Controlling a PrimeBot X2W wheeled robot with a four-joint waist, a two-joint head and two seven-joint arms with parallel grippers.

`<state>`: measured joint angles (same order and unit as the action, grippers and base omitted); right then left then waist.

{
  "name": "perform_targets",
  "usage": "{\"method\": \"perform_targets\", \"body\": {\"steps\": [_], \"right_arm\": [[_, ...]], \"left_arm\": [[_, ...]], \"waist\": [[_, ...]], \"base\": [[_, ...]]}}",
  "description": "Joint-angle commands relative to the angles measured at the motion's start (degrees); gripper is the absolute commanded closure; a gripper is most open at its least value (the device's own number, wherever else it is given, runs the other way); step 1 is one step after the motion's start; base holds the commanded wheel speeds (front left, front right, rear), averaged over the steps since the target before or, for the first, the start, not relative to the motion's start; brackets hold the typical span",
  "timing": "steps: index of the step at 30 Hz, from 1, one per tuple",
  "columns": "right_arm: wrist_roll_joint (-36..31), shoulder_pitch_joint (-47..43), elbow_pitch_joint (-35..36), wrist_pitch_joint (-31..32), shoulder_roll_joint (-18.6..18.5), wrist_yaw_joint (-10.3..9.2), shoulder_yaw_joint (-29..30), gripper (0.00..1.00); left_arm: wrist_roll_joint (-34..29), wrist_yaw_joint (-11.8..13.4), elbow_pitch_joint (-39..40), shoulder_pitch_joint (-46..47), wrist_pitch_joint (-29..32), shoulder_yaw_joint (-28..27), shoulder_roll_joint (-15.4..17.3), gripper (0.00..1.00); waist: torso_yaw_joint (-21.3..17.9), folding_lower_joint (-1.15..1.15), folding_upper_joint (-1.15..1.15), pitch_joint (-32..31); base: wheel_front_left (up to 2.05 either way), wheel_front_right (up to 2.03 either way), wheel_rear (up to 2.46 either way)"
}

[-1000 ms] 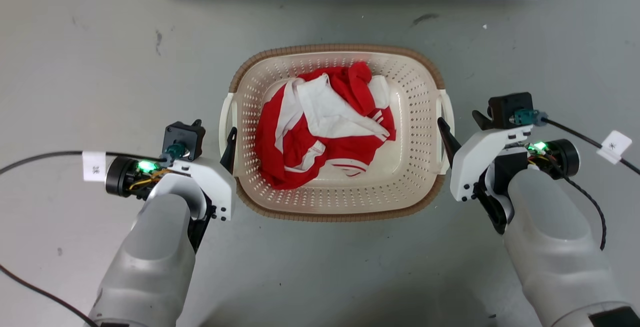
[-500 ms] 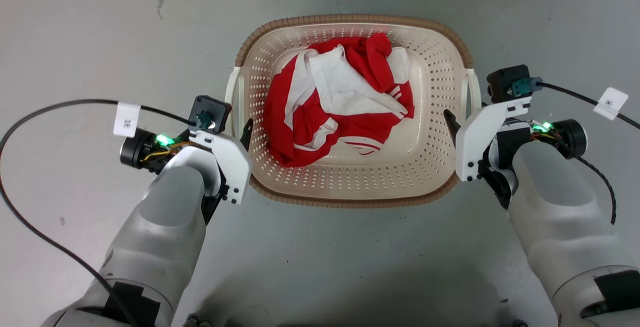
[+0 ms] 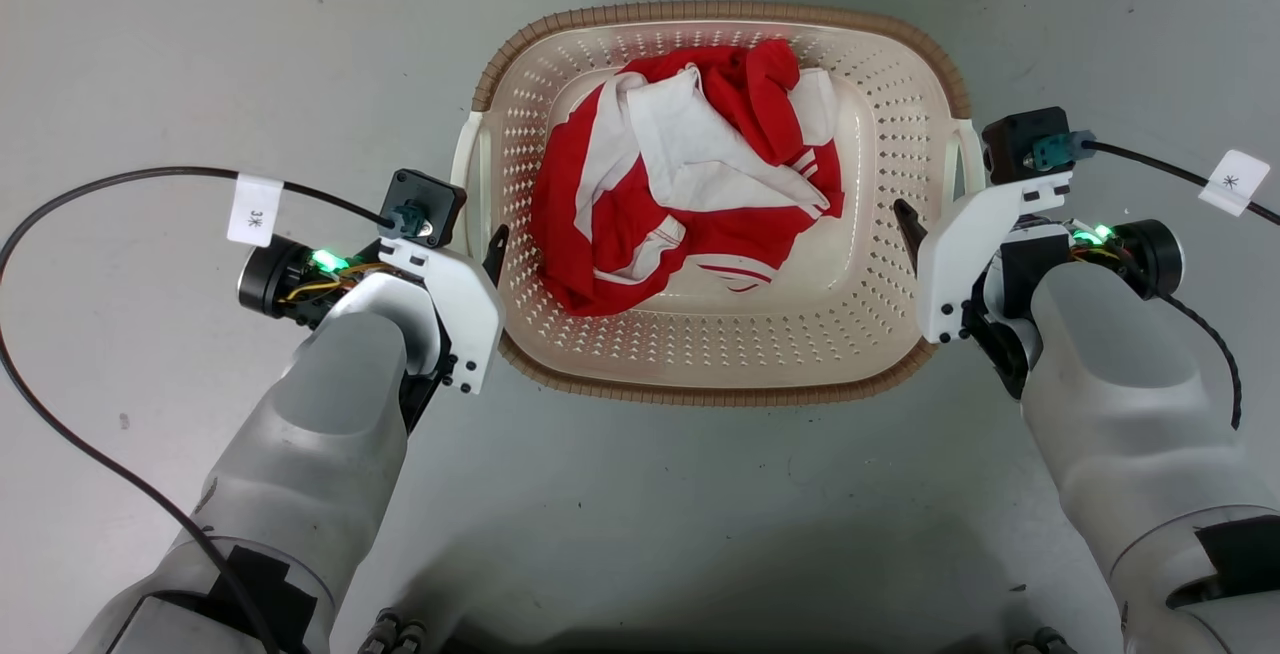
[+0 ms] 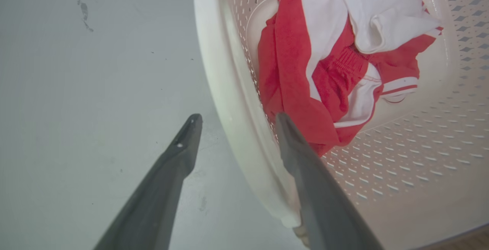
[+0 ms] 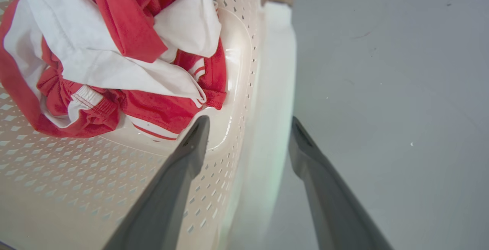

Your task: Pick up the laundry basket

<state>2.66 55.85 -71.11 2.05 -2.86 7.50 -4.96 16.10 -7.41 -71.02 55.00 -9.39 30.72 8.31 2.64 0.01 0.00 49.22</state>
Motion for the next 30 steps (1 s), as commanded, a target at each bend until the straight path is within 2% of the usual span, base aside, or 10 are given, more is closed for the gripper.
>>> {"method": "perform_targets", "body": {"steps": [1,4,5,6,7,8,19,24,30], "right_arm": [[-0.4,0.9,-0.3,-0.4,0.0,-0.02,0.1,0.0],[0.0,1.1,-0.7,-0.5,0.0,-0.02,-0.3,0.0],[0.2,1.1,-0.7,-0.5,0.0,-0.02,-0.6,0.0],[0.4,1.2,-0.8,-0.5,0.0,-0.02,-0.8,0.39],[0.7,1.3,-0.9,-0.6,0.0,-0.02,-1.0,0.96],[0.9,1.3,-0.9,-0.6,0.0,-0.02,-1.3,1.0],[1.1,1.5,-1.8,-0.1,0.0,0.05,-1.7,1.0],[0.4,0.6,-2.1,2.0,-0.1,0.05,-2.1,1.0],[0.4,-0.8,-2.4,7.6,-0.2,0.05,-4.3,1.0]], "left_arm": [[0.8,0.0,0.2,0.6,0.0,0.9,0.3,0.0],[2.2,0.0,0.4,0.8,0.0,2.8,0.4,0.0],[2.9,0.0,0.5,0.7,0.2,3.4,0.3,0.14],[3.5,0.0,0.7,0.7,0.4,3.9,0.3,0.69],[4.0,0.0,0.9,0.6,0.5,4.6,0.1,1.0],[4.8,0.0,1.2,0.4,0.8,5.4,0.1,1.0],[12.5,-0.1,4.1,-0.2,3.3,13.1,2.3,1.0],[16.7,-0.1,5.7,-1.3,5.9,17.0,3.7,1.0],[23.2,-0.1,9.3,-3.4,11.7,22.7,6.4,1.0]], "waist": [[0.1,-0.01,0.0,0.1],[0.3,-0.01,0.0,0.3],[0.3,-0.01,0.0,0.3],[0.4,-0.01,0.0,0.4],[0.4,-0.01,0.0,0.4],[0.4,-0.01,0.0,0.4],[0.4,-0.01,0.0,-1.2],[0.0,-0.01,0.0,-5.0],[-0.7,-0.01,0.0,-12.1]], "base": [[0.0,0.0,0.0],[0.0,0.0,0.0],[0.0,0.0,0.0],[0.0,0.0,0.0],[0.0,0.0,0.0],[0.0,0.0,0.0],[0.0,0.0,0.0],[0.0,0.0,0.0],[0.0,0.0,0.0]]}}
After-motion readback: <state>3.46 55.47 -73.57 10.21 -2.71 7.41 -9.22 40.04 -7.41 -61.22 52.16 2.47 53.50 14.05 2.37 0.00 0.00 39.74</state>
